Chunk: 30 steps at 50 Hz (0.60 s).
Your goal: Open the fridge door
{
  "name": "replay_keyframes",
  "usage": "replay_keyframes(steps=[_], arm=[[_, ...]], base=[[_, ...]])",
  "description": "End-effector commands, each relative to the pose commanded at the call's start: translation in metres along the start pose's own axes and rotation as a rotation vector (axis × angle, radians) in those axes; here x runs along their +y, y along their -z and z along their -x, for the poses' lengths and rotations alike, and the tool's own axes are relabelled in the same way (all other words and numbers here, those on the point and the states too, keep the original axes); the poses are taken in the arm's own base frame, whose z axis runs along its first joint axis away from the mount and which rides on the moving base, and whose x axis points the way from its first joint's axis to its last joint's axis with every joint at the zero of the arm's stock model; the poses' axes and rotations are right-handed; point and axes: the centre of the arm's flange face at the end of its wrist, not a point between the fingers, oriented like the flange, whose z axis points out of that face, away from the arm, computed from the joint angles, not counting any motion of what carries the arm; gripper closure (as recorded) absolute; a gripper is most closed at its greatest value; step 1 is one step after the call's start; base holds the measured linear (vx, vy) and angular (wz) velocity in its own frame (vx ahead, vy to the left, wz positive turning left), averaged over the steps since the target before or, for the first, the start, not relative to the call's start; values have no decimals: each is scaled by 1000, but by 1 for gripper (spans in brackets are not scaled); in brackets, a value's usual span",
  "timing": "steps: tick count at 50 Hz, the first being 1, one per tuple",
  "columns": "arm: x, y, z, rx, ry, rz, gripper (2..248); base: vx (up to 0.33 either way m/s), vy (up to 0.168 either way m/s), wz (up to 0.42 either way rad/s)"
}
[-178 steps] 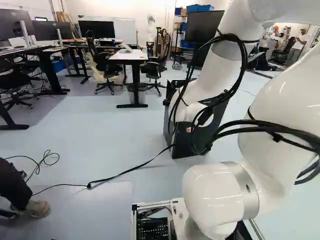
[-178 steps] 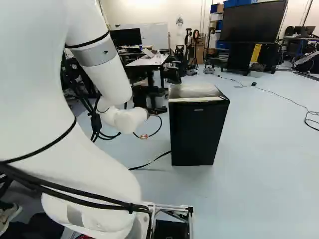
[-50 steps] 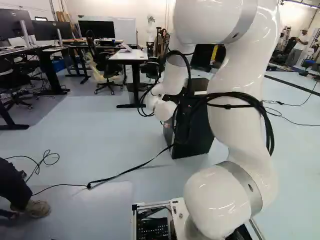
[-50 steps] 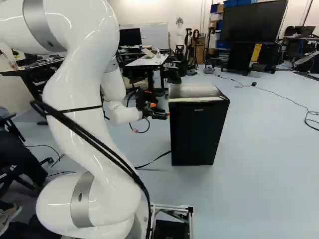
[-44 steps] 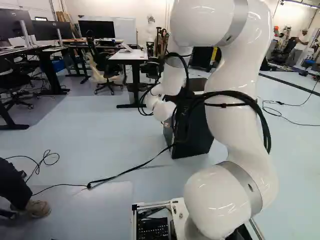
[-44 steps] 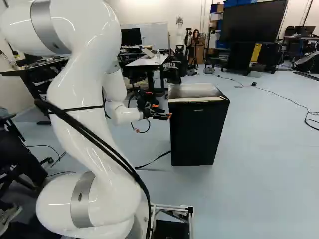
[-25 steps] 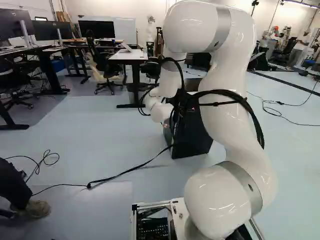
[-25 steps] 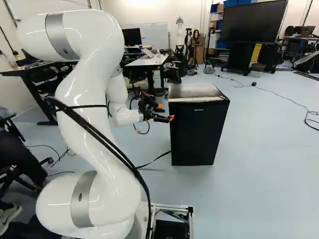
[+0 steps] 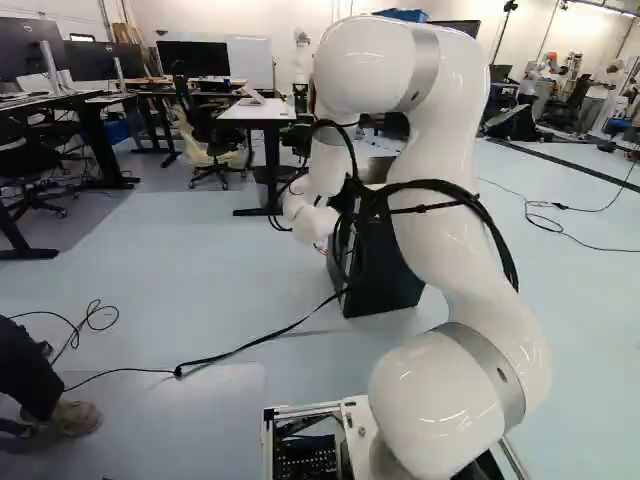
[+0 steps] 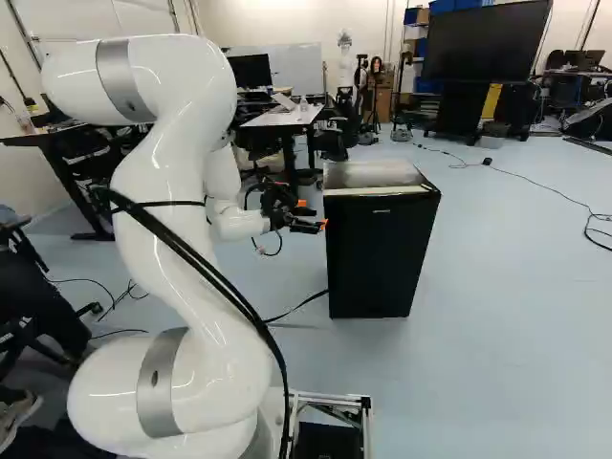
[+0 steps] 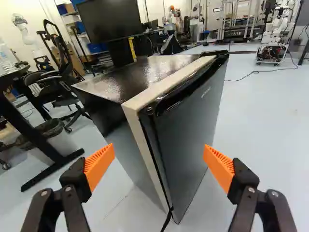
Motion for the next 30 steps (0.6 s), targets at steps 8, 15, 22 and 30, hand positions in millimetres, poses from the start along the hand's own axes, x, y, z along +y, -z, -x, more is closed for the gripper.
replay_keyframes(steps=[8,15,22,30], arm=[[-7,-7,1,6,-15,13,3],[-10,-12,1,10,-26,26,3],[-11,-17,1,13,-36,41,3],[-10,-22,0,17,-47,61,3]], base=[[0,0,0],[0,0,0],[0,0,0],[0,0,0]])
